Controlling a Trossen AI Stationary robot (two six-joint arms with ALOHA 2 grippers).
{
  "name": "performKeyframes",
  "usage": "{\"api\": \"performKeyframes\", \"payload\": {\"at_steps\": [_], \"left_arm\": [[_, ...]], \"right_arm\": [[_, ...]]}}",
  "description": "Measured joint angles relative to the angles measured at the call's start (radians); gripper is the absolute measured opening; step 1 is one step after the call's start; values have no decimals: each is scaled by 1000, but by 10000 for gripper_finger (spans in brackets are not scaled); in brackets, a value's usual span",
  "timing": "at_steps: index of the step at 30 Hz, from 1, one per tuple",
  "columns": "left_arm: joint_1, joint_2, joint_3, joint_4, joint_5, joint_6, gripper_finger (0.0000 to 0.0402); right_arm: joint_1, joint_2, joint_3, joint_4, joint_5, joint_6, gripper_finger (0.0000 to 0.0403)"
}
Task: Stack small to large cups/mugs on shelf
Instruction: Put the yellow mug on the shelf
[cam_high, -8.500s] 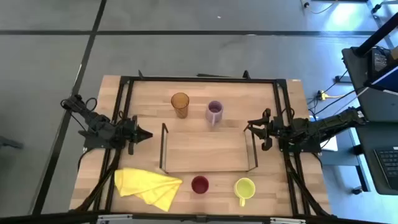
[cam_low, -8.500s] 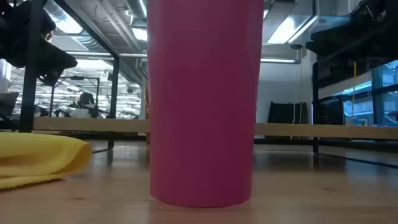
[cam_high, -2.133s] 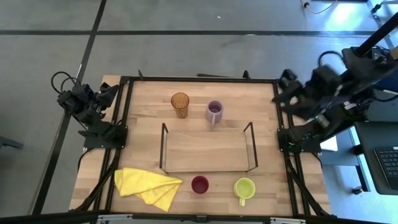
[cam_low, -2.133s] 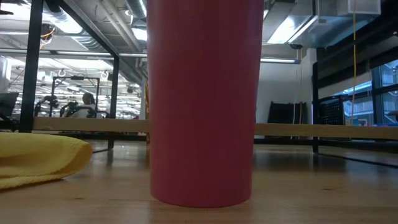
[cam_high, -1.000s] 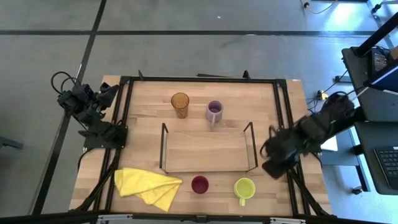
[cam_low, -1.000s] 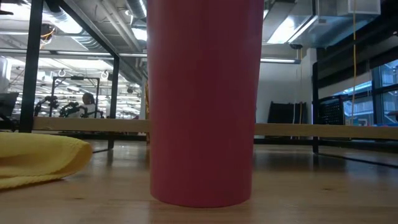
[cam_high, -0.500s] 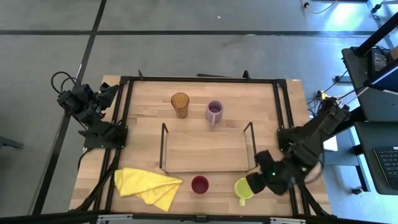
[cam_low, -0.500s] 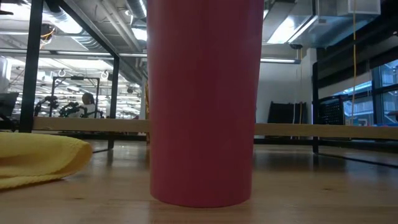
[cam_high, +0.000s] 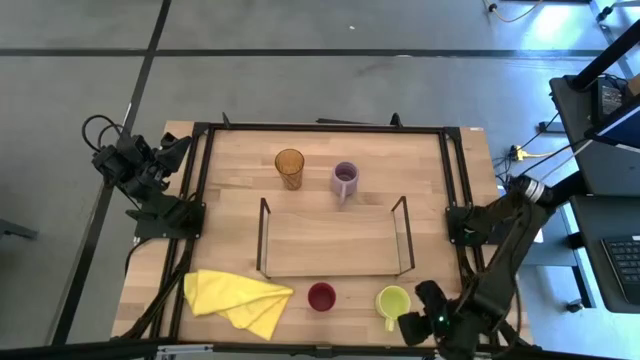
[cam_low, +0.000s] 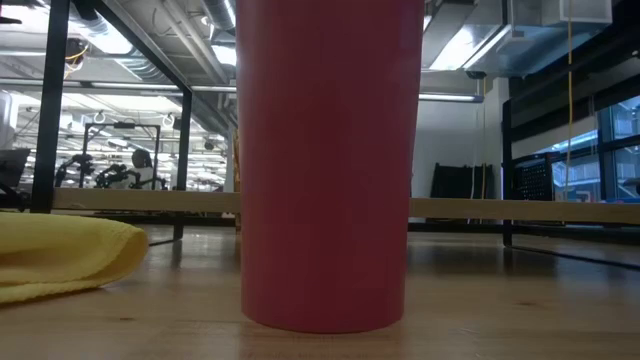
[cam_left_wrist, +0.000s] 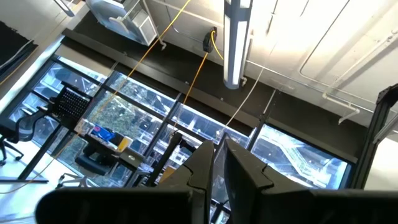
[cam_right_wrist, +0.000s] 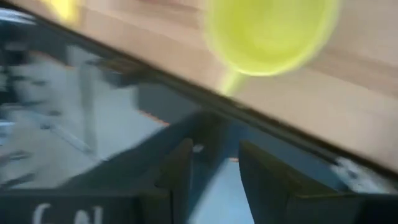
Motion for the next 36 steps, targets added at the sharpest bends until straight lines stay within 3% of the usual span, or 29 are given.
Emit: {"api": "performKeyframes", "payload": {"at_steps": [6, 9, 12, 20, 32, 36], "left_arm": [[0, 0, 0, 0, 0, 0, 31], [0, 0, 0, 0, 0, 0, 31], [0, 0, 0, 0, 0, 0, 31], [0, 0, 0, 0, 0, 0, 31], [0, 0, 0, 0, 0, 0, 31], [0, 0, 0, 0, 0, 0, 31]], "right_arm": [[-10, 46, 0, -149, -8, 17, 131], [-25, 54, 0, -212, 58, 19, 131], [-47, 50, 0, -213, 117, 2, 131], [-63, 48, 0, -173, 118, -86, 131], [-72, 48, -20, -238, -76, -73, 131], [-82, 48, -39, -212, -61, -66, 131]]}}
